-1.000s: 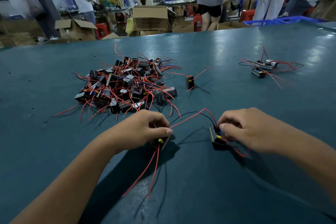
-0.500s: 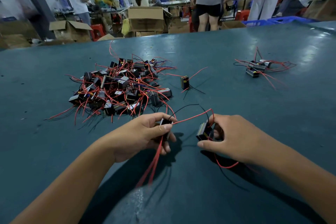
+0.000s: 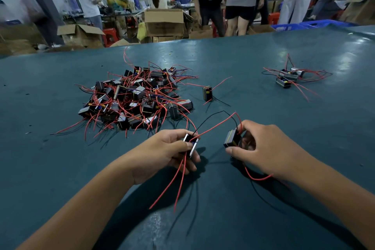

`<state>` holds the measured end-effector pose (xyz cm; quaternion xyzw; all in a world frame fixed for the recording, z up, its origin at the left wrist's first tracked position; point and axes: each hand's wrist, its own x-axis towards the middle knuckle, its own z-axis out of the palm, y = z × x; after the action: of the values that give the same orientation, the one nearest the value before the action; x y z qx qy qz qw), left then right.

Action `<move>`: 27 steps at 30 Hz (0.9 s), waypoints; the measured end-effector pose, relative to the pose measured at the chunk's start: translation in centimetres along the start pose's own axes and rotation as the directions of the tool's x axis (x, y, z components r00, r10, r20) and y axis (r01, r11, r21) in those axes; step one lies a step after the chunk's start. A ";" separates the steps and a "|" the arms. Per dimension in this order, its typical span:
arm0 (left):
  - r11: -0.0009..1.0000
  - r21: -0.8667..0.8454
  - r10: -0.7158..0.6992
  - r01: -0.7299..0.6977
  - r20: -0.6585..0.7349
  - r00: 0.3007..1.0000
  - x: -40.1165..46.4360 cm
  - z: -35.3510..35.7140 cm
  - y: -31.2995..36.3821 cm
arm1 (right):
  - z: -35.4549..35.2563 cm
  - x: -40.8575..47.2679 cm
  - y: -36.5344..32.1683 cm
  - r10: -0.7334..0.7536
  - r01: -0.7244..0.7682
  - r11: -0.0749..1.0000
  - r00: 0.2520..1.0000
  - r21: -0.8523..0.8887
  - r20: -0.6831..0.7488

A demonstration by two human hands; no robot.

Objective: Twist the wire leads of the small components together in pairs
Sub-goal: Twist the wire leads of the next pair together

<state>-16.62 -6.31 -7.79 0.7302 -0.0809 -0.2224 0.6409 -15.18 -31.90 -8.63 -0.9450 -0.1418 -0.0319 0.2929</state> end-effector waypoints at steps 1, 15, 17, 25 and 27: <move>1.000 0.012 0.012 -0.011 -0.016 1.000 0.1 0.2 -0.1 | -0.1 0.0 0.0 -0.002 0.002 1.000 1.000 0.016 -0.011; 0.990 0.053 0.130 -0.127 -0.058 0.990 0.3 1.4 -0.5 | 0.1 -0.3 -0.8 -0.082 0.099 0.967 0.993 0.233 -0.080; 0.995 0.047 0.091 -0.087 -0.080 0.993 0.5 1.5 -0.5 | 0.0 -0.4 -1.1 -0.100 0.118 0.957 0.992 0.265 -0.080; 0.988 0.043 0.153 -0.147 -0.177 0.972 1.0 2.2 -1.2 | 0.4 -0.4 -1.3 -0.041 0.032 0.928 0.999 0.371 0.015; 0.983 -0.095 0.141 -0.158 -0.161 0.977 1.1 2.3 -1.2 | 0.4 -0.3 -1.4 0.001 -0.045 0.879 0.996 0.474 0.093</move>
<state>-16.85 -8.62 -9.43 0.7015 -0.0741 -0.1206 0.6984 -15.86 -30.70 -8.22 -0.8464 -0.1472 0.0497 0.5094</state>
